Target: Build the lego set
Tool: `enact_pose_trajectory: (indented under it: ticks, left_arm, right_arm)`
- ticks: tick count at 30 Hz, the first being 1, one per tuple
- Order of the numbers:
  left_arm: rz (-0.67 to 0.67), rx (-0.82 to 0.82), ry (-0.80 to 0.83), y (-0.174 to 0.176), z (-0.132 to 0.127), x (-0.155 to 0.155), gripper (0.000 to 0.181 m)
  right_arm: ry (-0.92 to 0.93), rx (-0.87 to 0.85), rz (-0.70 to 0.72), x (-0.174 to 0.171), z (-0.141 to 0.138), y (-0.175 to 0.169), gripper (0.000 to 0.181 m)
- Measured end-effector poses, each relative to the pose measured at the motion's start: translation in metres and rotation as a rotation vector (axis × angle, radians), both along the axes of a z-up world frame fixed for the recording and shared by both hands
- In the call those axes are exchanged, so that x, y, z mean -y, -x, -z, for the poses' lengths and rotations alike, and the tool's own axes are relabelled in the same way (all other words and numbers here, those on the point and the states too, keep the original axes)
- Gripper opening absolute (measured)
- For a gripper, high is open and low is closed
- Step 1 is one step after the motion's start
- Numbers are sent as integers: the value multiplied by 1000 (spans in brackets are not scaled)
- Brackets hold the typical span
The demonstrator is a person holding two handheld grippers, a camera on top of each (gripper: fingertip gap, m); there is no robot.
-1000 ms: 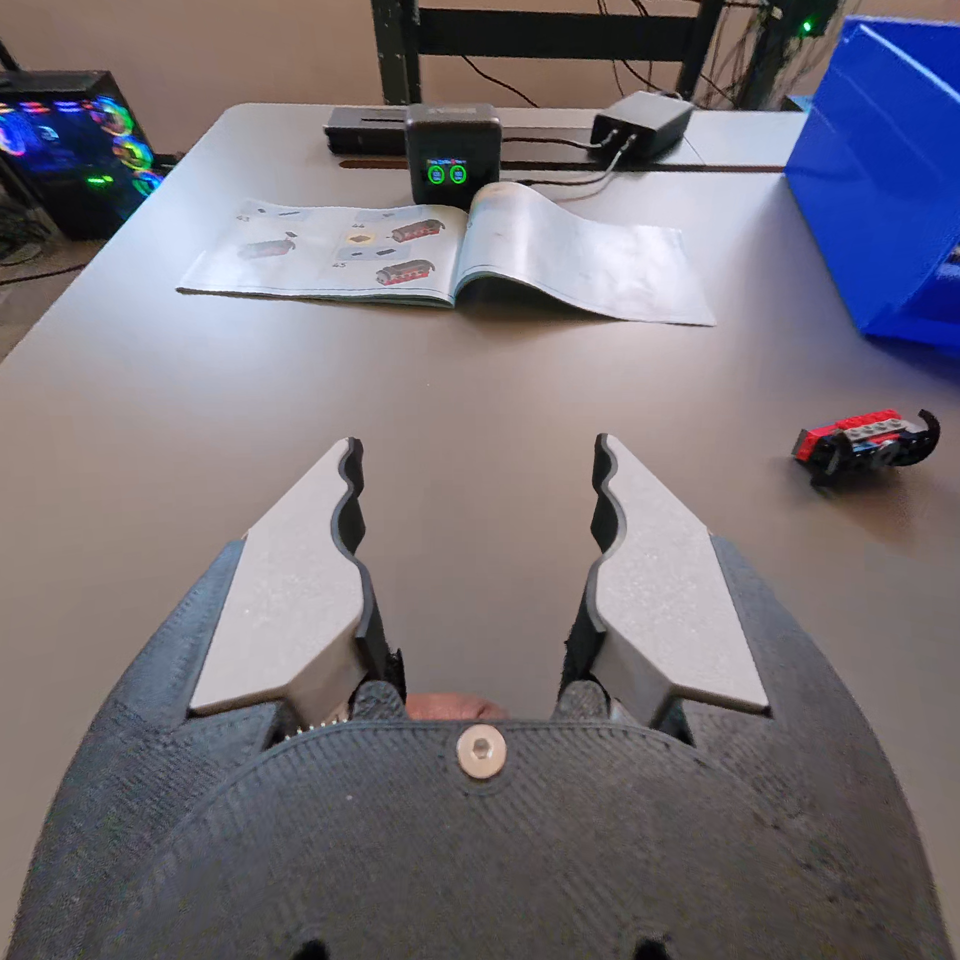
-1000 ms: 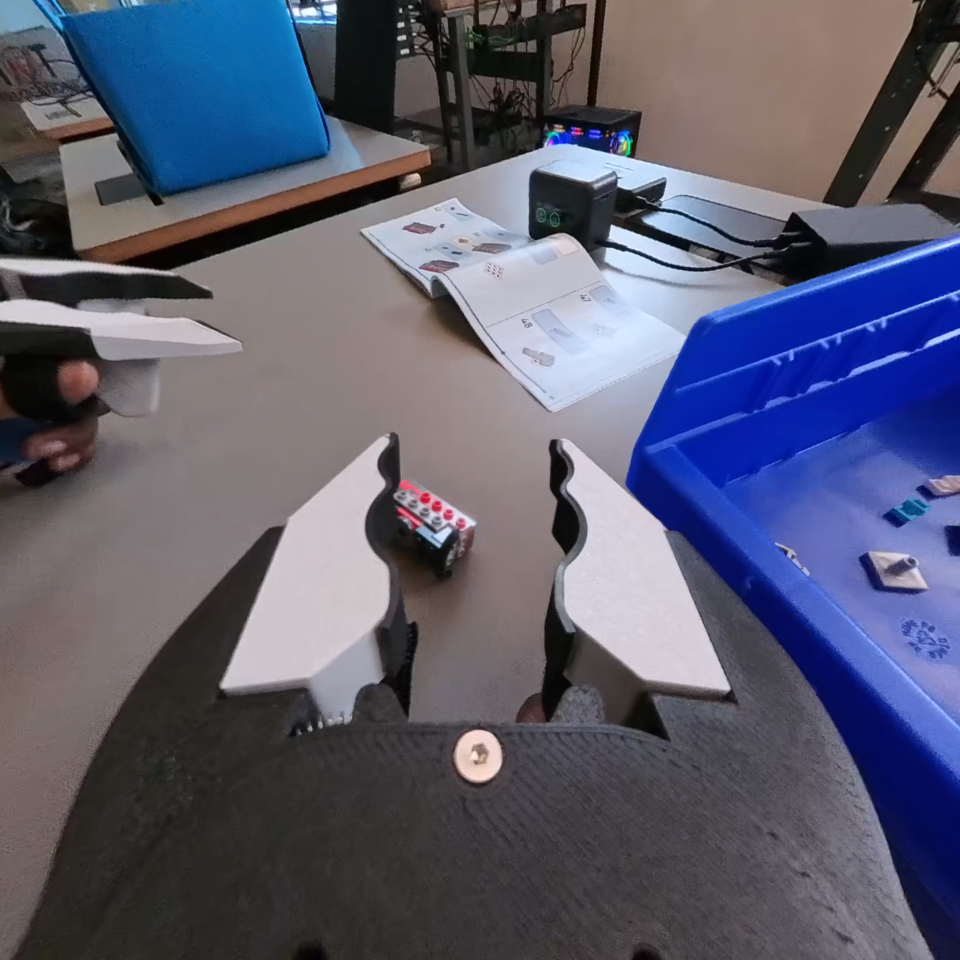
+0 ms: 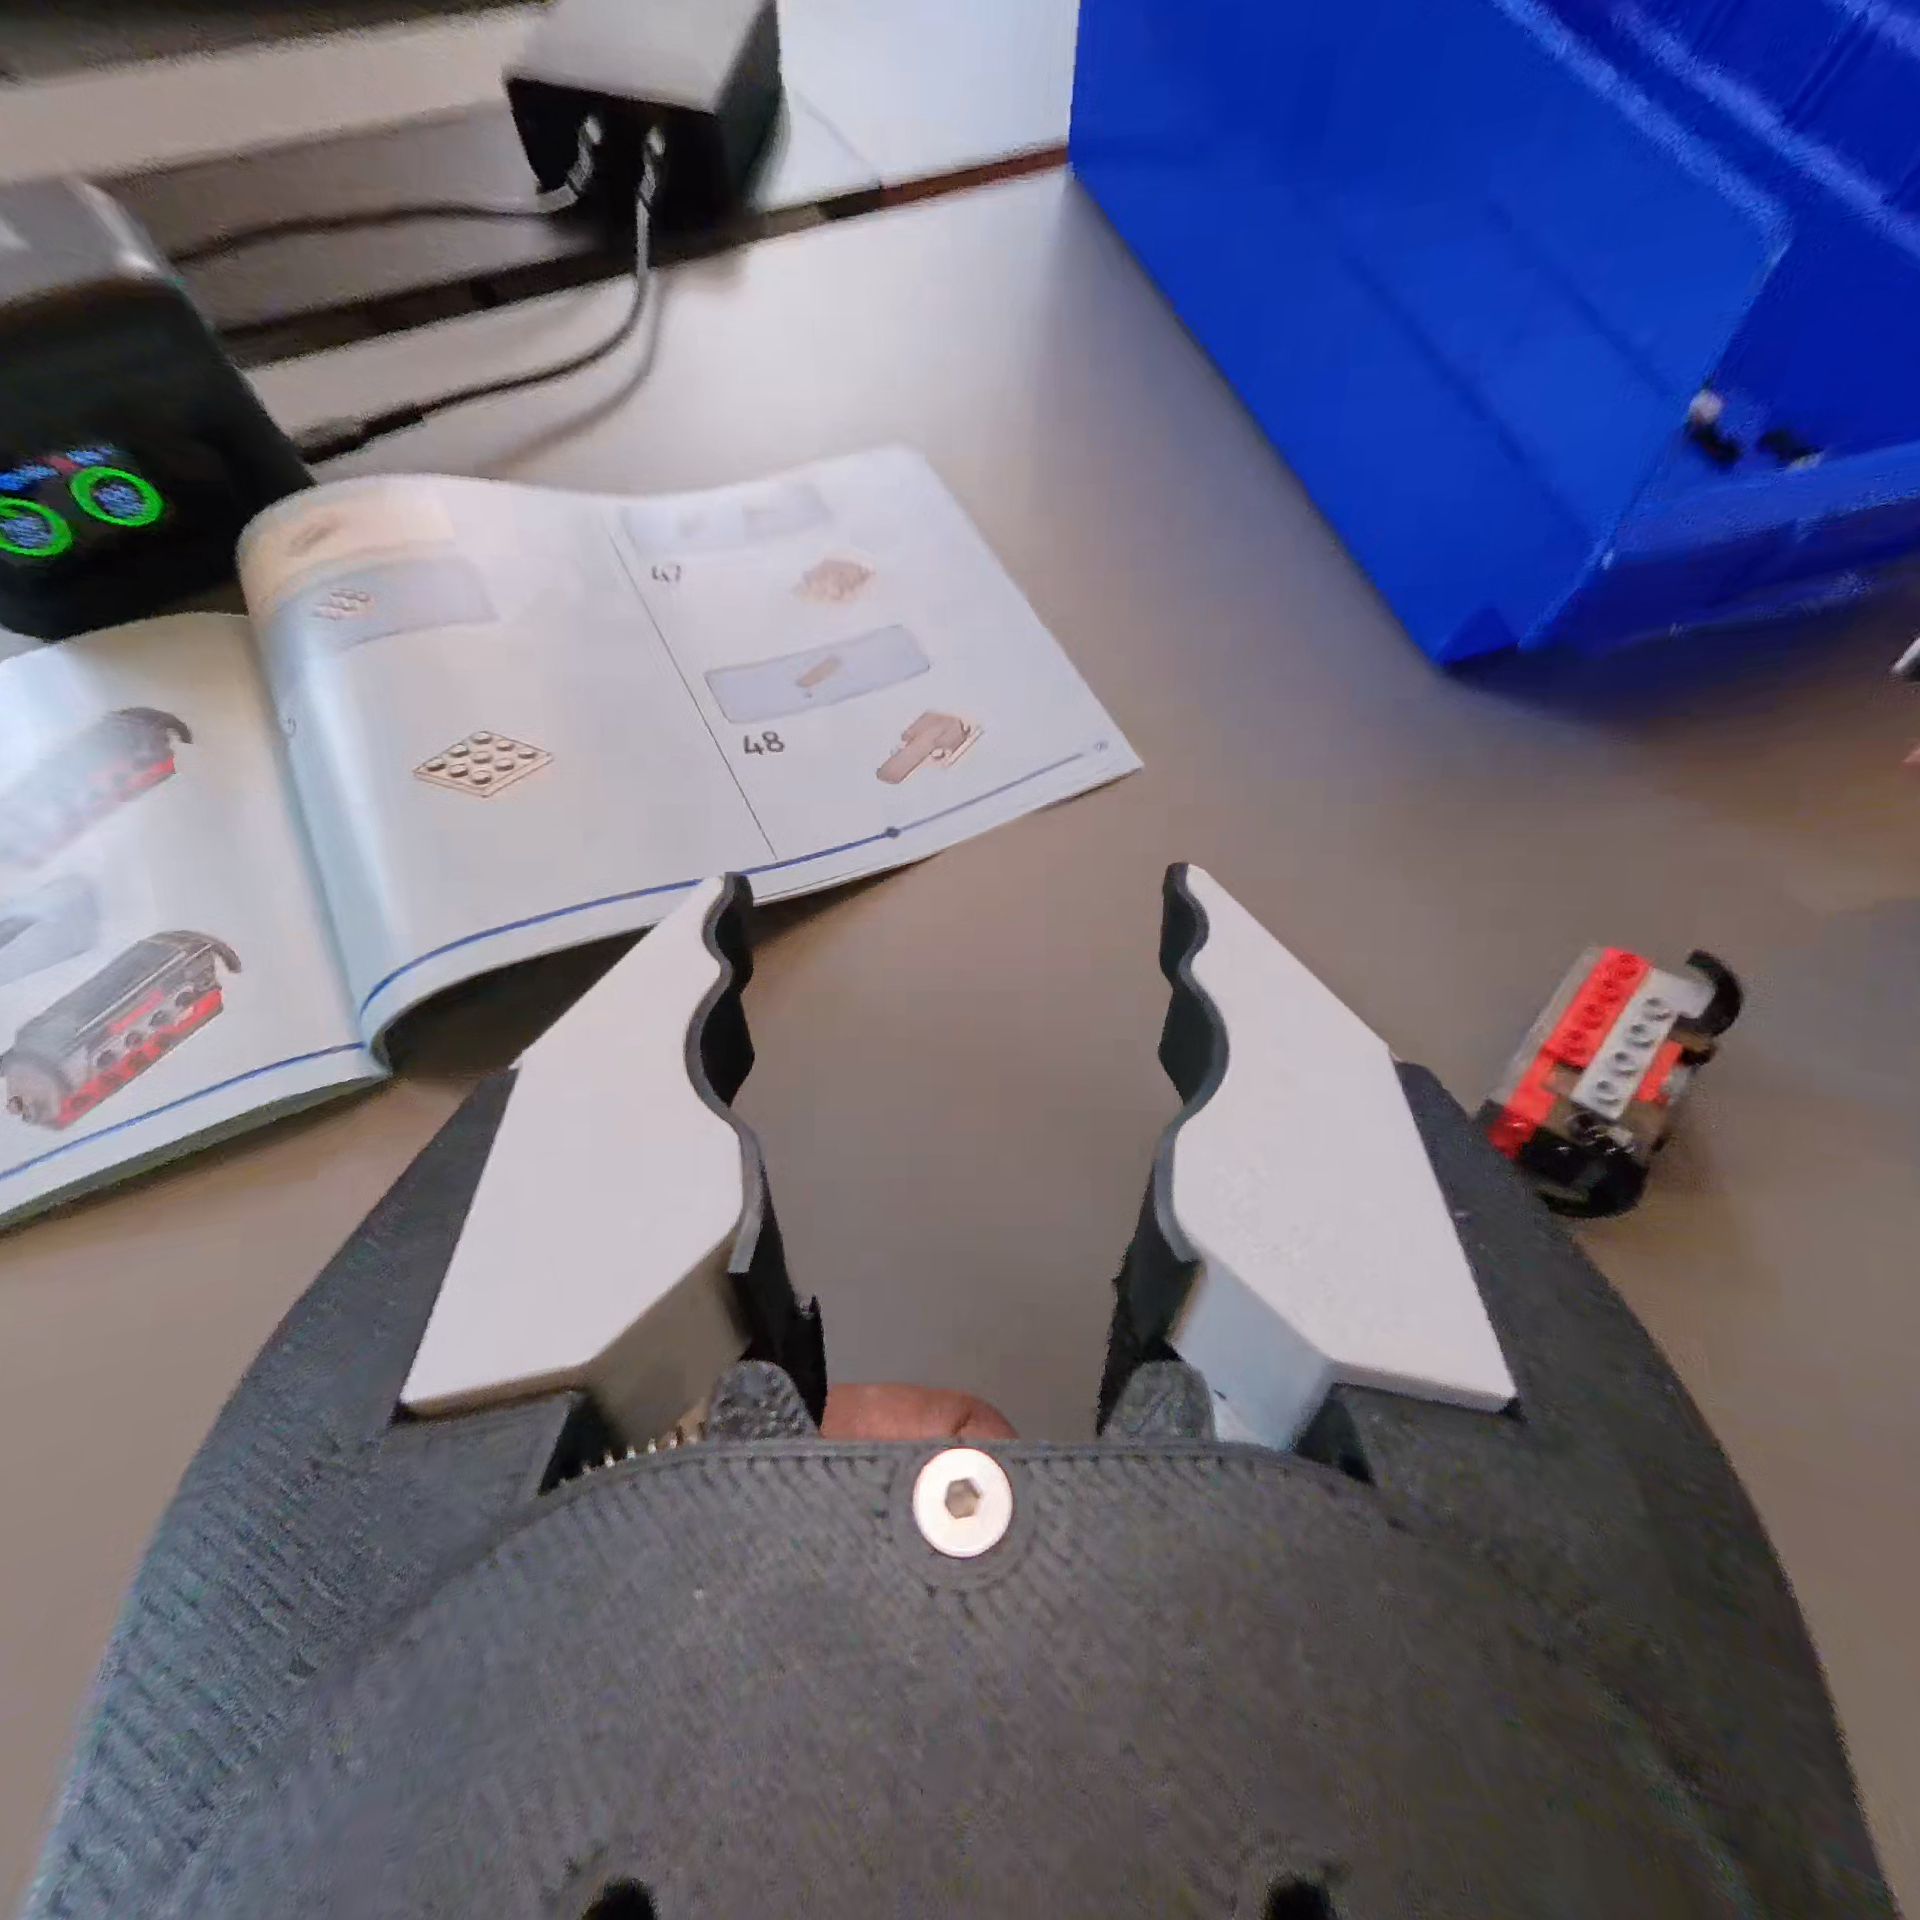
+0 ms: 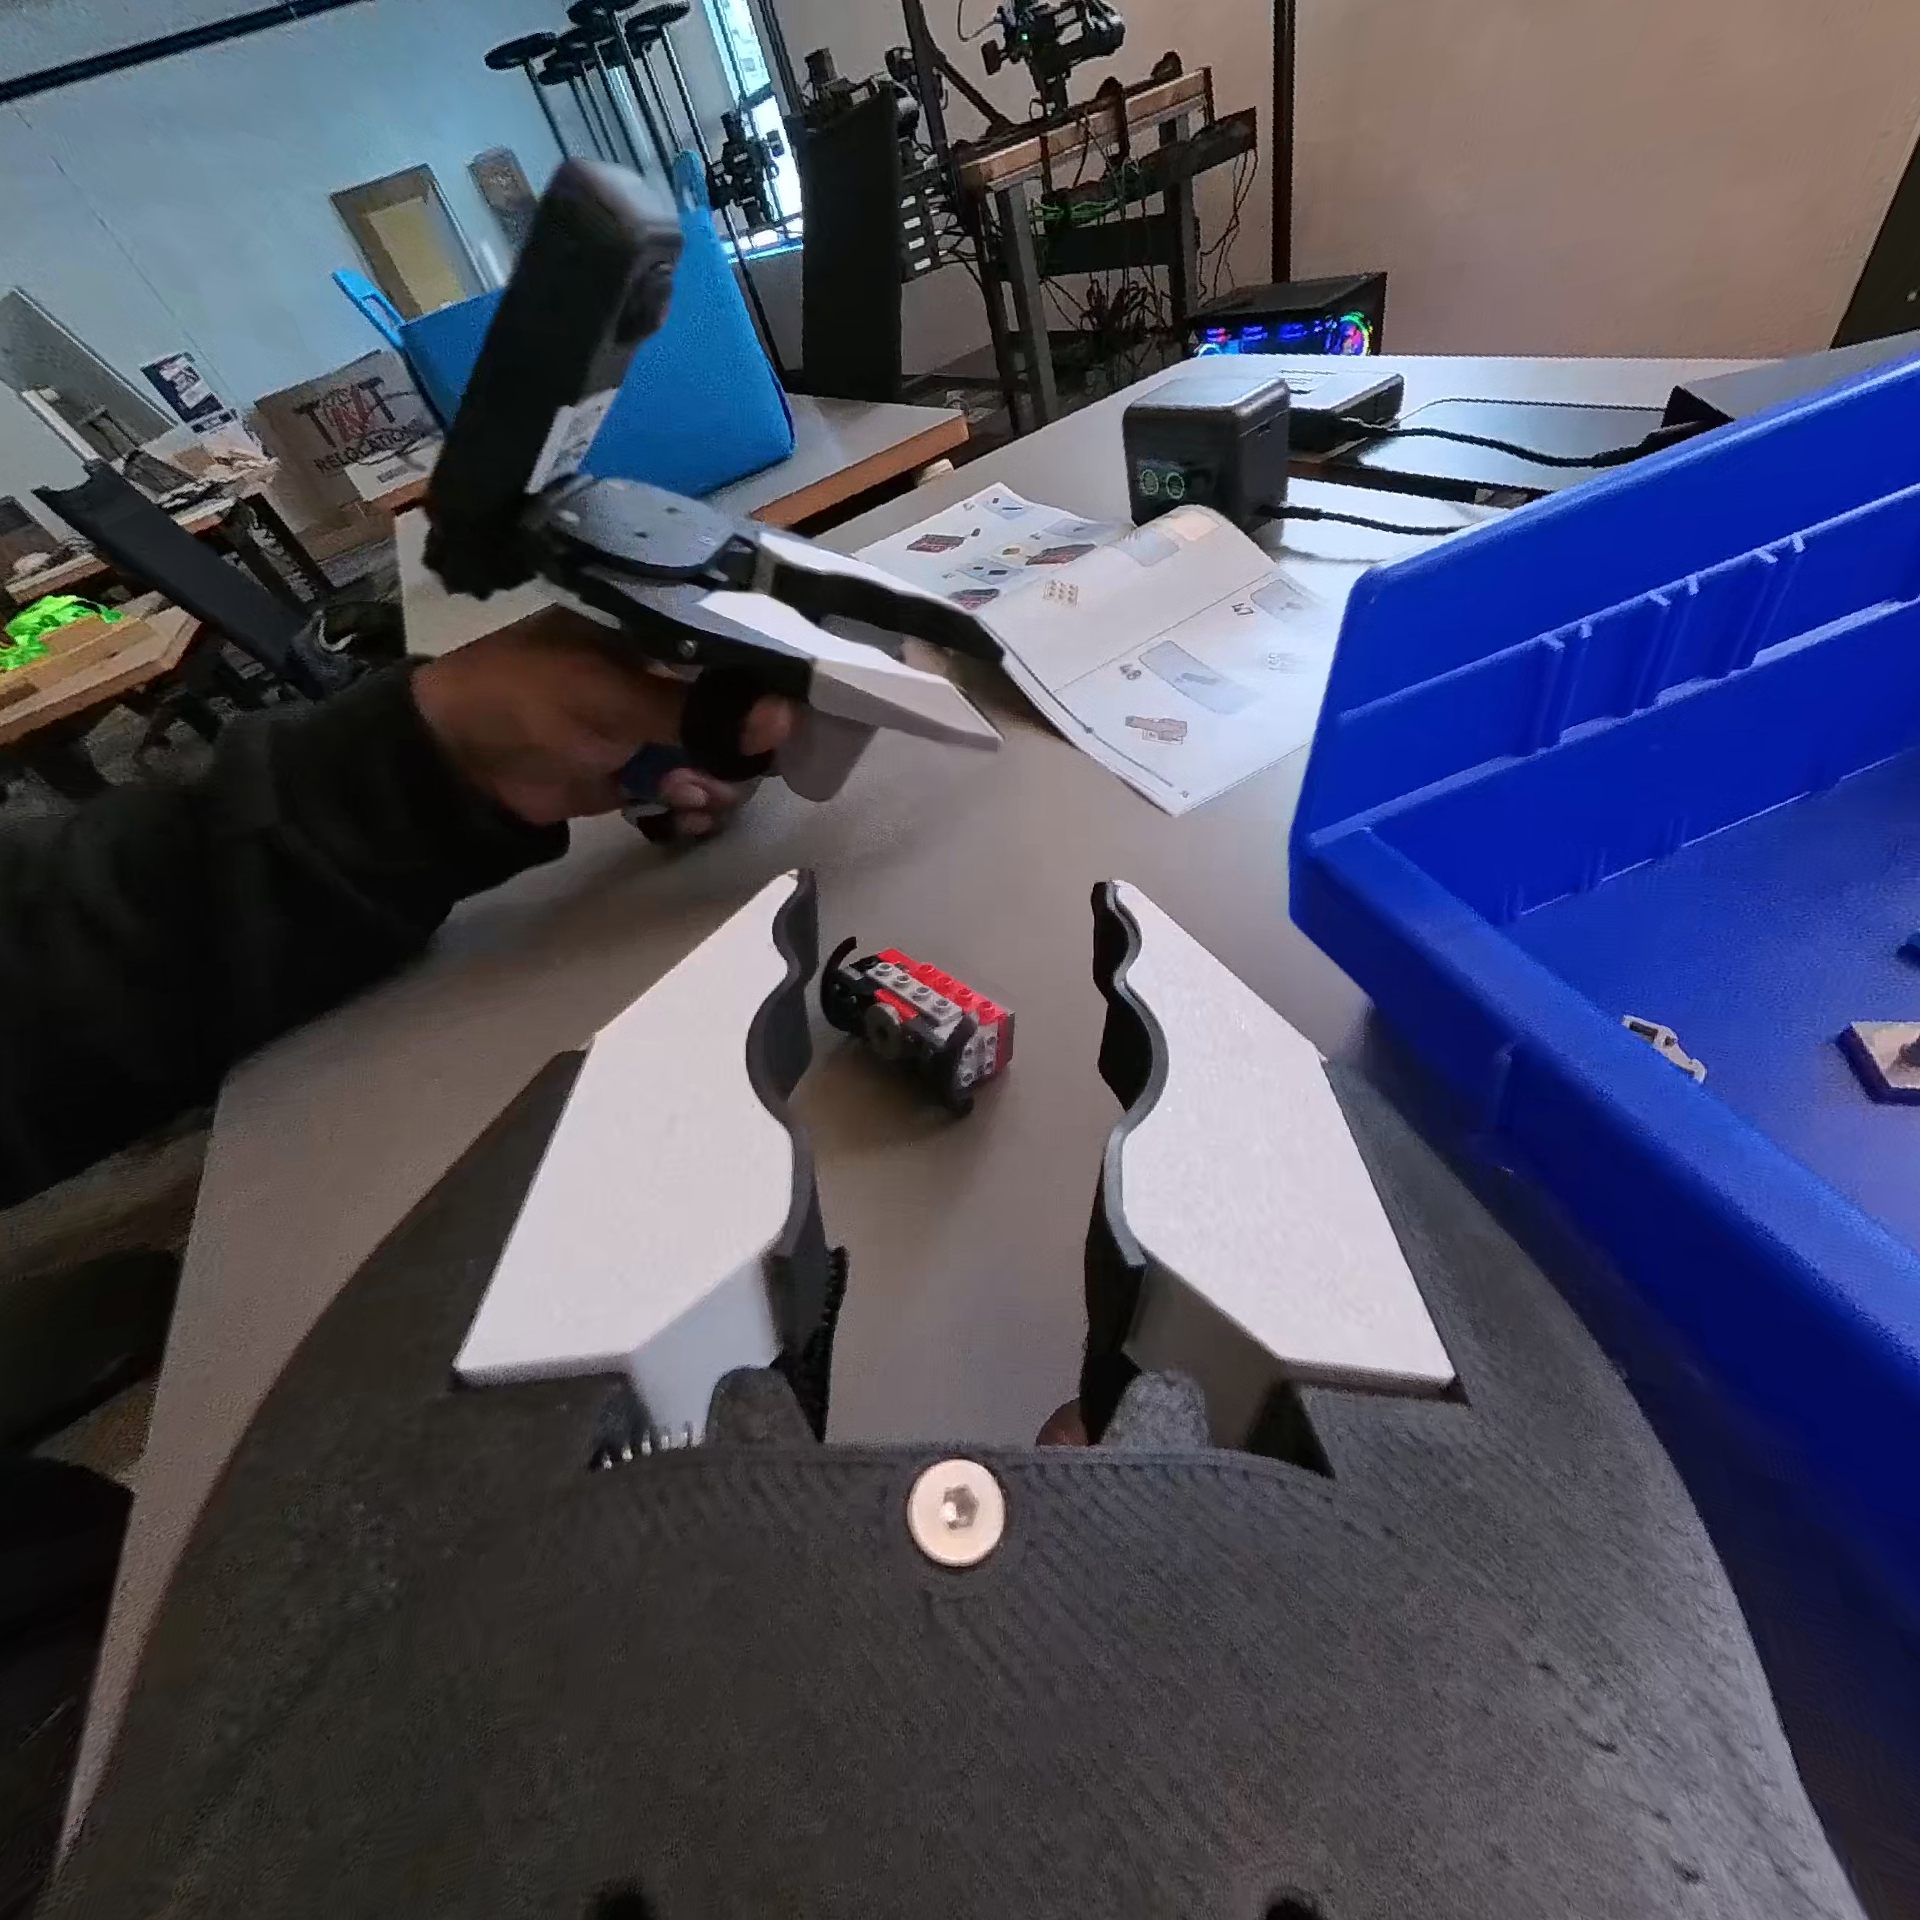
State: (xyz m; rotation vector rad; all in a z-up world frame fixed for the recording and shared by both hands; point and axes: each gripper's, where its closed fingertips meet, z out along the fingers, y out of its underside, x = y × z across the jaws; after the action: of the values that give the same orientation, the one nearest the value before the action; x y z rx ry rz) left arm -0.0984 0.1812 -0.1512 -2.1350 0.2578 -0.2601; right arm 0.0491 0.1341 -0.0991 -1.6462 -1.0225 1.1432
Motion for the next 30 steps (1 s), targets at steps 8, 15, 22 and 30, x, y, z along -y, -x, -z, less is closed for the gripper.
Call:
enact_pose_trajectory:
  ticks: [8, 15, 22, 30]
  left_arm:
    - [-253, 51, -72, 57, -9, 51, 83]
    - [-296, 71, -76, 94, -10, 99, 83]
    - [-292, 296, -127, 110, -21, 121, 82]
    - [-273, 359, -129, 108, -22, 123, 82]
  right_arm:
    - [-12, 22, 22, 1, 2, -2, 53]
    - [-55, 119, 37, 2, 14, 4, 53]
    - [-94, 243, 62, 0, 28, 12, 54]
    - [-99, 298, 79, -1, 35, 14, 53]
